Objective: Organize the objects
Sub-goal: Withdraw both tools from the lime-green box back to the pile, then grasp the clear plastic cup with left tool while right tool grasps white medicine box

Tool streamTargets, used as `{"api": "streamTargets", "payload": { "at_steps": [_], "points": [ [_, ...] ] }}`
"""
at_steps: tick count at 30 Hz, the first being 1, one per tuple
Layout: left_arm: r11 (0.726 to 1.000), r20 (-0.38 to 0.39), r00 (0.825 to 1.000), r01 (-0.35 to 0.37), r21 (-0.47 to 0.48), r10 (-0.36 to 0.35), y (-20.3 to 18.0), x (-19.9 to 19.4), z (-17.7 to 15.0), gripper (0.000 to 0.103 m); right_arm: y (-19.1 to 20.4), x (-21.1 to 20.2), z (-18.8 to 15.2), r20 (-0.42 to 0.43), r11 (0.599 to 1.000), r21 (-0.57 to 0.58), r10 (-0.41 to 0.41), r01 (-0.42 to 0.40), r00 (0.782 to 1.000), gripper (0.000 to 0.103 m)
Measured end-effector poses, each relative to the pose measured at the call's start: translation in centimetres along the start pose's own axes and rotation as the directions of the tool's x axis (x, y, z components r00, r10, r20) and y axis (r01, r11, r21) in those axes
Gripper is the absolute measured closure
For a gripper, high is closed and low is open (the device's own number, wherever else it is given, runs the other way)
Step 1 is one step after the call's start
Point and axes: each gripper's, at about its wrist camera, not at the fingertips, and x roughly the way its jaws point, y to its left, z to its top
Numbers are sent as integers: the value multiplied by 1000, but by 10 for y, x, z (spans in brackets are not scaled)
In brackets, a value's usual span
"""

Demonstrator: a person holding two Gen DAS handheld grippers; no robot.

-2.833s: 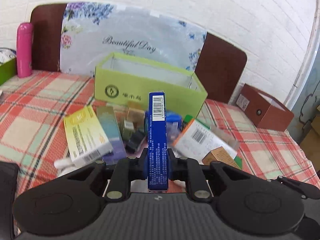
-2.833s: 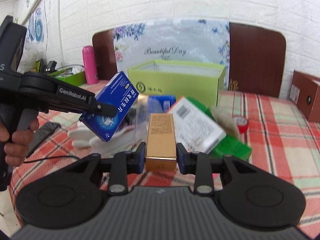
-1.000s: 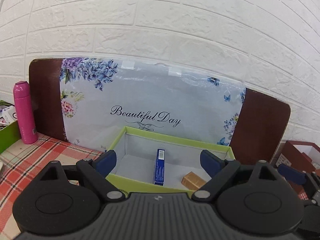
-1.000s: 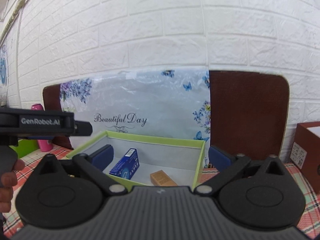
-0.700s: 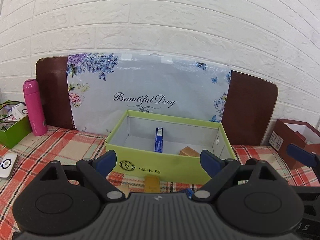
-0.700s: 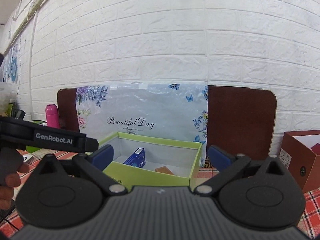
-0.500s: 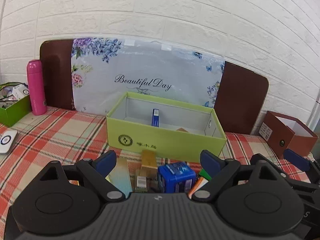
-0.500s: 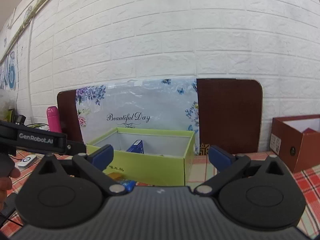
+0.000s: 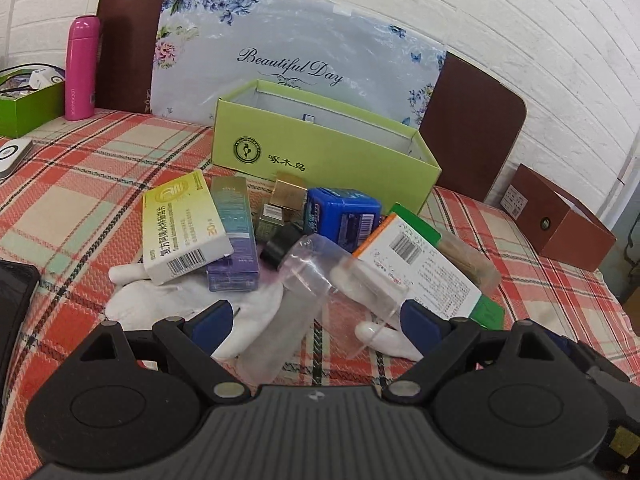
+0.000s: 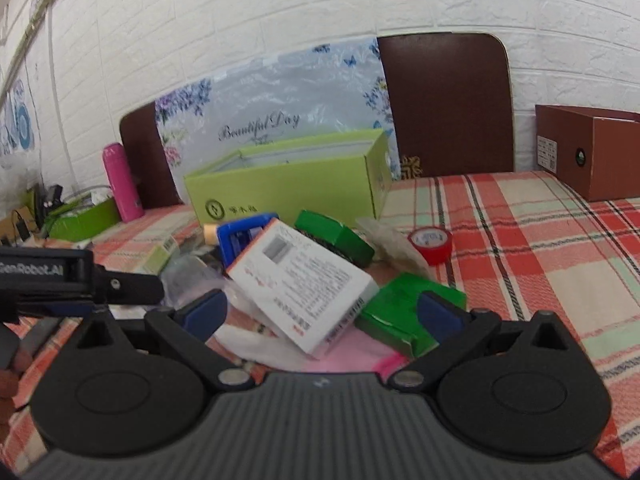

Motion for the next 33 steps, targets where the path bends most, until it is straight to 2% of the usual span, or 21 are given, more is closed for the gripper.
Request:
{"api": "streamTargets", "payload": {
  "at_steps": [3,7,9,11,14,16,19,23,28,29,30,32,33],
  "points": [
    [997,14,1000,-5,82,3,-16,5,-5,9,0,1,-8,-19,997,-53,-62,61,998,0],
    [977,35,996,-88,193,83,-32,19,-11,10,-10,-3,-10,-19,999,-8,-48,48,999,0],
    [967,34,993,-116,225,111,-31,25,-13,18,-12,-3,-11,-22,999,-2,-48,48,999,0],
    [970,28,992,-126,210,123,-21,26,-13,38,-13,-2,-13,-20,999,-4,-42,42,999,0],
    [988,9,991,-133,80,133,6,23,-9,48,-8,2,-14,-28,999,-35,-27,25,999,0],
    [990,9,990,-141,-17,141,23,19,-7,50,-1,6,-14,-28,998,-70,-12,10,1000,0],
    [989,20,990,-135,-58,136,33,14,-6,51,12,15,-8,-11,989,-145,-1,-1,1000,0],
    [993,49,991,-121,-4,121,22,13,-5,50,32,33,-1,29,947,-319,-34,41,999,0],
    [993,51,994,-103,55,100,14,20,-6,50,51,56,-2,41,857,-512,-38,53,998,1],
    [994,47,994,-97,55,95,15,22,-6,51,52,59,-3,30,848,-528,-41,51,999,4],
    [994,41,995,-91,54,89,15,23,-6,51,52,60,-2,13,849,-527,-46,46,999,26],
    [996,32,997,-74,55,72,17,23,-6,79,46,52,-1,-1,888,-459,-27,23,1000,30],
    [996,22,997,-69,55,67,17,22,-6,83,41,46,1,-18,914,-406,-4,-4,1000,31]
  ]
}}
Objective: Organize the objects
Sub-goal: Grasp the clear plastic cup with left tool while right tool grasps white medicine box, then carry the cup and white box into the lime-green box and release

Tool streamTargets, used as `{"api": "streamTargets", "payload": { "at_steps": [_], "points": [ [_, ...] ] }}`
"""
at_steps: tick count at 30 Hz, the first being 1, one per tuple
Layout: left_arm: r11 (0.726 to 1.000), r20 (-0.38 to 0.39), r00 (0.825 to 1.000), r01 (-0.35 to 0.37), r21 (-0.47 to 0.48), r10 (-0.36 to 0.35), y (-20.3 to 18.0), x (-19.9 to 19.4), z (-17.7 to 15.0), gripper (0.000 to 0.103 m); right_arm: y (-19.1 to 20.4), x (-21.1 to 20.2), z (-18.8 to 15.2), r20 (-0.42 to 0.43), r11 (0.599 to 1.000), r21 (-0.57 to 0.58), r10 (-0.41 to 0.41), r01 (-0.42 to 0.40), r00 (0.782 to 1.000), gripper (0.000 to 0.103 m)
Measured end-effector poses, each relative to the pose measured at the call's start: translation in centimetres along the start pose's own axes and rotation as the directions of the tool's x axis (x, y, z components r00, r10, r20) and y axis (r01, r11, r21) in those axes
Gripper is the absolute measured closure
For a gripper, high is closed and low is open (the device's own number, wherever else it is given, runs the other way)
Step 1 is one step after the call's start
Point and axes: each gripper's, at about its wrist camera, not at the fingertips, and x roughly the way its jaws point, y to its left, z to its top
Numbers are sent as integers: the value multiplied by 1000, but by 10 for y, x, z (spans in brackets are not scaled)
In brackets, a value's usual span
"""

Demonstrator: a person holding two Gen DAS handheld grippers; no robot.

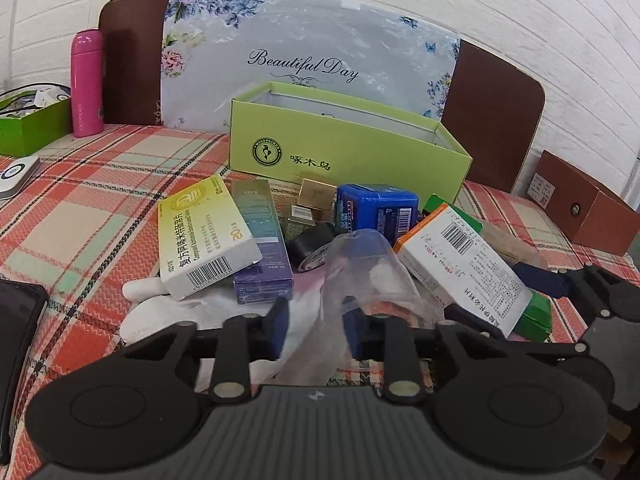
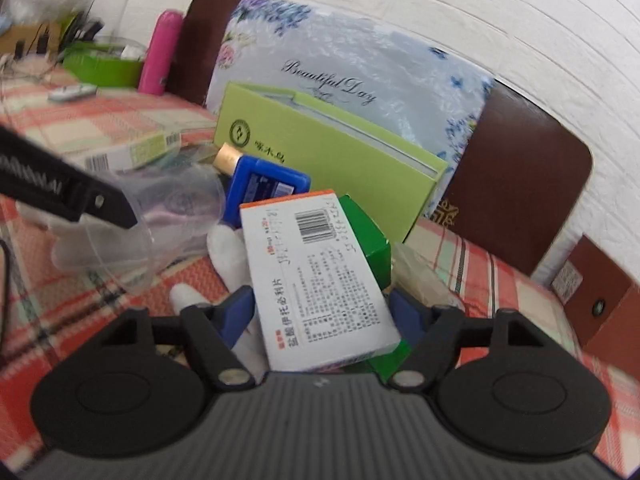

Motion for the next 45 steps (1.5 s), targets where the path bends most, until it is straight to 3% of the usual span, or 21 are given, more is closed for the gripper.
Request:
{"api": "streamTargets", "payload": {
  "at_steps": [2,5,8,22,25,28,31,38,45],
  "points": [
    [1000,-15,1000,14,-10,-14,1,-1,-1,96,-13,-11,-1,-24,987,139,79,-75,997,32],
    [998,-26,998,60,-5,-60,-1,-7,-3,97,-20,-27,-9,-38,951,263,182,-166,983,32],
    [997,-28,997,76,16,-75,-6,-10,-7,97,-16,-39,-18,-50,940,287,210,-187,976,35],
    [999,-28,998,51,-18,-51,-11,7,-6,93,-6,-29,-20,-72,954,254,183,-159,981,30],
    [998,-31,998,53,-42,-55,-9,11,-4,77,-5,-24,-22,-86,952,263,182,-154,979,30],
    [997,-33,997,68,-34,-69,-9,13,-2,77,-7,-22,-23,-85,949,272,189,-160,978,34],
    [998,-41,997,69,-6,-69,-12,13,-3,95,-10,-23,-23,-79,943,288,195,-164,978,37],
    [997,-5,997,83,4,-83,-11,0,3,97,-14,-36,-18,-37,934,311,198,-177,980,38],
    [995,88,991,102,-9,-100,-10,-20,28,97,-24,-47,6,39,940,295,166,-170,985,38]
  ]
}}
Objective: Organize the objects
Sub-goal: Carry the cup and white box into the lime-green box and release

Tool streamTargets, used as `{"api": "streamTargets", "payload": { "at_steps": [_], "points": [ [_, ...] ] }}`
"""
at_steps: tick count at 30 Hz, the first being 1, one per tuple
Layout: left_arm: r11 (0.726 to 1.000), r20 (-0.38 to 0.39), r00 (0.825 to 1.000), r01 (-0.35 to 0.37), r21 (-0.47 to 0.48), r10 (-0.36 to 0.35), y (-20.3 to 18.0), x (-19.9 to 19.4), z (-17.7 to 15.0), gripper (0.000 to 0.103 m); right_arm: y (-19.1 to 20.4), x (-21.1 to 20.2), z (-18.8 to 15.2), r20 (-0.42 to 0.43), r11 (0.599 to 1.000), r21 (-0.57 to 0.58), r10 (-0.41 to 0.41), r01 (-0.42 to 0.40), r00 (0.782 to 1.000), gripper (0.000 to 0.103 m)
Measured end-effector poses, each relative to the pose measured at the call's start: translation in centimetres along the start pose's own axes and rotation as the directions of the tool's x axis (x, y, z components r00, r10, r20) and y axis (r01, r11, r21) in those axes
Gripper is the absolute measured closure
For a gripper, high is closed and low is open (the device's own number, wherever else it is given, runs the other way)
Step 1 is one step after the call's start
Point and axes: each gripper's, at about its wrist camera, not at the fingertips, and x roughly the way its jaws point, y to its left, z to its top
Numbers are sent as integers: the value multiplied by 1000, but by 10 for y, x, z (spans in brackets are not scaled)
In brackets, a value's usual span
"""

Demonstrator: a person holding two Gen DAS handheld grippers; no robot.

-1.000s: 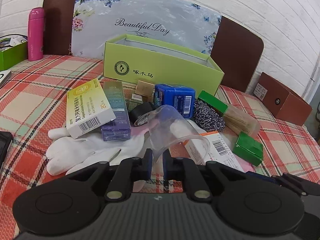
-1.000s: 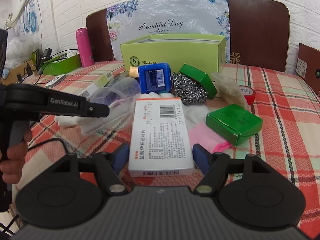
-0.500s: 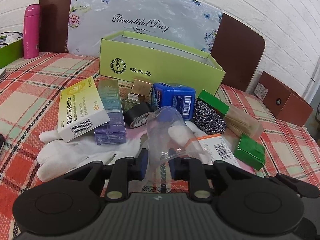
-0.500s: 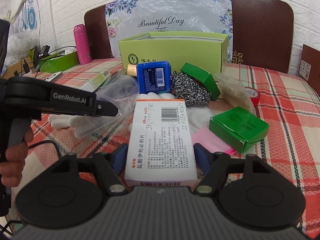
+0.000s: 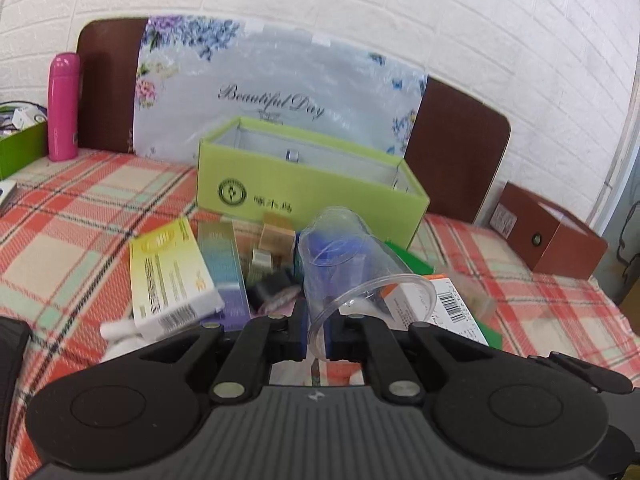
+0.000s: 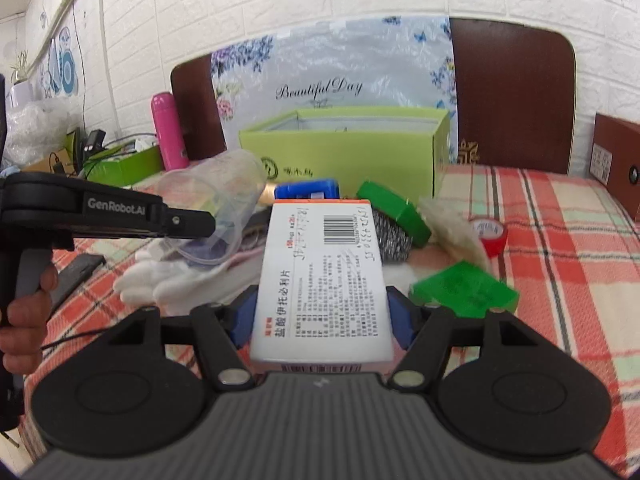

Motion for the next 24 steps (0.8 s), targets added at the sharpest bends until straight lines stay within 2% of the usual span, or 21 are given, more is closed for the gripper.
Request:
{"api": "streamTargets", "payload": {
  "at_steps": [9,12,17,21,24],
  "points": [
    [1000,91,996,2,-1,-2,0,4,42,97,-7,11,49,109,999,-37,-27,31,994,38],
    [1000,114,993,-21,9,20,2,13,59,97,-10,23,67,144,997,-52,-49,57,988,38],
    [998,133,989,-56,-13,57,11,40,94,97,-17,56,99,186,993,-69,-82,96,979,38],
    [996,146,986,-77,-33,81,19,70,123,97,-32,87,119,214,994,-21,-102,108,972,38],
    [995,141,986,-89,-34,93,23,96,137,97,-44,113,131,204,993,10,-120,121,971,38]
  ]
}}
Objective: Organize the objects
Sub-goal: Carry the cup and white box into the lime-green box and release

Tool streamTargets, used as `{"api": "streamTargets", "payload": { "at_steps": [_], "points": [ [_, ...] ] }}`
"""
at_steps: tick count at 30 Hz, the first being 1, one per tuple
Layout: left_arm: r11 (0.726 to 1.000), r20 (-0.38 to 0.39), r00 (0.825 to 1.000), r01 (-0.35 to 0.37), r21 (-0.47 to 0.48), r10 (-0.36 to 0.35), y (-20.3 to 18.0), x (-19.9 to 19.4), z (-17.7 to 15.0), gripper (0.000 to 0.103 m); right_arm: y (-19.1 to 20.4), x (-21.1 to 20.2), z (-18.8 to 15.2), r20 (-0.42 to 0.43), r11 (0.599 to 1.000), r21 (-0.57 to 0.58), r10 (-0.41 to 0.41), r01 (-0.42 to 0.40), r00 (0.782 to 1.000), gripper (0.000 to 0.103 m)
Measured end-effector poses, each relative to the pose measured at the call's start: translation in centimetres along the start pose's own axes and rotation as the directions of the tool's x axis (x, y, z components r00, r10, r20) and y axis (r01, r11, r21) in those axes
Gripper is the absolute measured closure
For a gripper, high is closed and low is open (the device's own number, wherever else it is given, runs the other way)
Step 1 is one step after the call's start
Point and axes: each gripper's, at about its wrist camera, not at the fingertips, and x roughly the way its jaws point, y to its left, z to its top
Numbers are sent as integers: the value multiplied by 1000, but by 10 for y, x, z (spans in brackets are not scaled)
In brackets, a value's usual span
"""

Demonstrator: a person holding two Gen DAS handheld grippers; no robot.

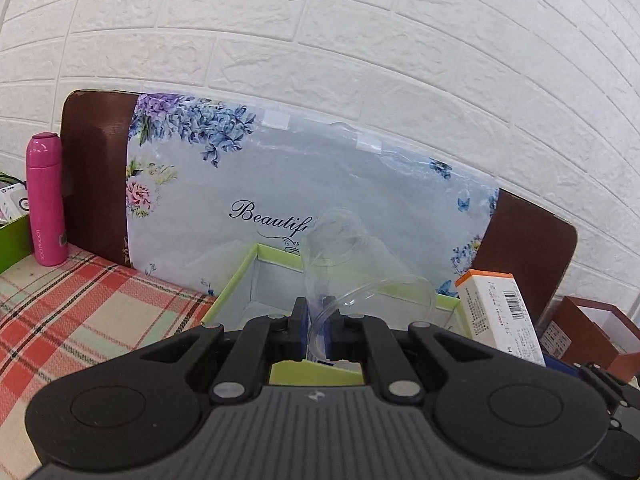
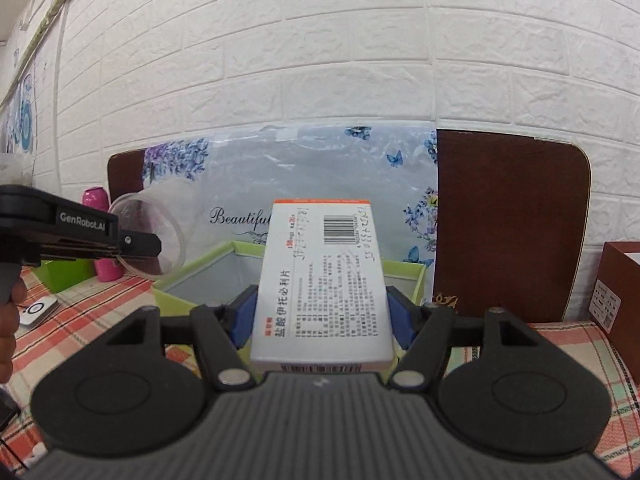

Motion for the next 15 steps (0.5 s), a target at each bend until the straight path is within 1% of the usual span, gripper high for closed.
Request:
{"api": "streamTargets", "payload": {
  "at_steps": [2,5,8,10,11,12,13,14,15],
  "points": [
    [1000,-11,1000,-16,8,16,1,19,4,97,-6,21,1,-23,1000,19,-9,10,1000,38],
    [1000,-40,999,-17,-16,17,7,45,8,97,-13,46,0,-36,999,35,-26,27,999,38],
    [999,-59,998,-34,-12,33,9,67,10,97,-16,67,1,-38,998,17,-60,61,997,38],
    [999,-62,997,-41,-12,40,11,78,8,96,-17,79,-1,-43,998,10,-67,68,997,37],
    [999,-59,997,-42,-19,41,13,82,7,93,-17,83,-2,-50,998,5,-65,65,997,37],
    [999,-62,998,-32,-25,30,15,86,4,87,-16,87,-4,-65,998,-8,-56,55,996,27],
    [999,-83,996,-20,-30,17,16,91,2,59,-14,90,-6,-82,998,-26,-51,49,995,9],
    [999,-107,994,-23,-38,19,18,93,-1,28,-13,90,-9,-78,998,-41,-57,54,995,4],
    [998,-110,993,-37,-47,32,20,93,-5,22,-12,88,-11,-64,996,-58,-65,61,996,3]
  ]
}}
